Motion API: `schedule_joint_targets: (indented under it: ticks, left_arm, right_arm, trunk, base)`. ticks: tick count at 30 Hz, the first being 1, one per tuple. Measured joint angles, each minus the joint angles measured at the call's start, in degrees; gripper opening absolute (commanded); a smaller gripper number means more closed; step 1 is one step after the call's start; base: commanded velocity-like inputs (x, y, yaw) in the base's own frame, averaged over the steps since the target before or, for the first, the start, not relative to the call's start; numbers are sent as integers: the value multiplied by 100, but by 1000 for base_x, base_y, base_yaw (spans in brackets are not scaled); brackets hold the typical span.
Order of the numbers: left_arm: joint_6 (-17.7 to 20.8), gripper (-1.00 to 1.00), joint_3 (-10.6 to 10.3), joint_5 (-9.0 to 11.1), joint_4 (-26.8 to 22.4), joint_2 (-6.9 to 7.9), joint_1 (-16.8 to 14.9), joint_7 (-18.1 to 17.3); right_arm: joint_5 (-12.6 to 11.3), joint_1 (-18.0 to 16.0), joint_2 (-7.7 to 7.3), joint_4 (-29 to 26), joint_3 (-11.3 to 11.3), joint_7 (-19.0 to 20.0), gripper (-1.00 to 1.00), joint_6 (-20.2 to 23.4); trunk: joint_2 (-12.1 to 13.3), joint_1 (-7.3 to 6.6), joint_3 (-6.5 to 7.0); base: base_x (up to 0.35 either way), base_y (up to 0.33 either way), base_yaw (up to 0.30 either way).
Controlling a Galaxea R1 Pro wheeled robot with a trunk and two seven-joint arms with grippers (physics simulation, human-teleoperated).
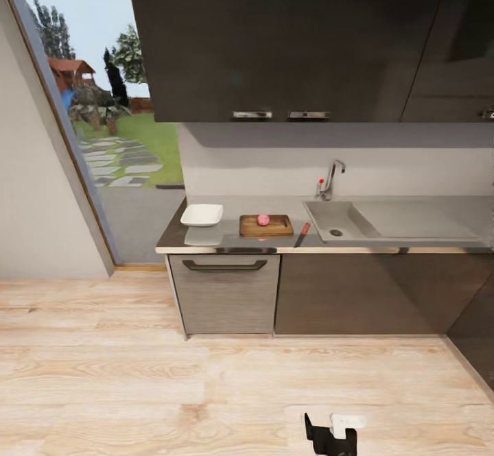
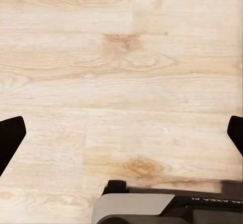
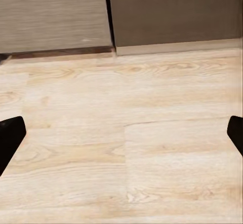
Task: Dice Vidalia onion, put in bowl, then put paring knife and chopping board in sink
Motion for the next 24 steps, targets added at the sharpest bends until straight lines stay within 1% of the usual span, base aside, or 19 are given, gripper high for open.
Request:
schedule_joint_targets:
  ticks: [7,11,17,19,24]
  left_arm:
    - [0,100,2,2,0,2,0,0]
    - [0,100,9,3,0,12,0,0]
    - [-103,100,46,1,-64,26,17,27]
    - [-99,100,49,3,-59,84,17,27]
    - [-111,100,53,3,-70,145,17,27]
  right_arm:
    - [7,0,-15,-12,-1,-3,100,-31]
    - [11,0,-15,-16,5,6,100,-63]
    - [5,165,40,132,-14,-136,100,-10]
    - [2,230,85,68,-16,-194,100,-11]
    - [0,255,89,-9,-27,-344,100,-12]
  trunk:
    - [0,0,0]
    - [-1,-1,-1]
    - [-1,0,-1]
    - [-1,0,-1]
    - [-1,0,0]
  base:
    - [6,-306,0]
    - [103,-222,0]
    - [0,0,0]
    - [0,0,0]
    - [0,0,0]
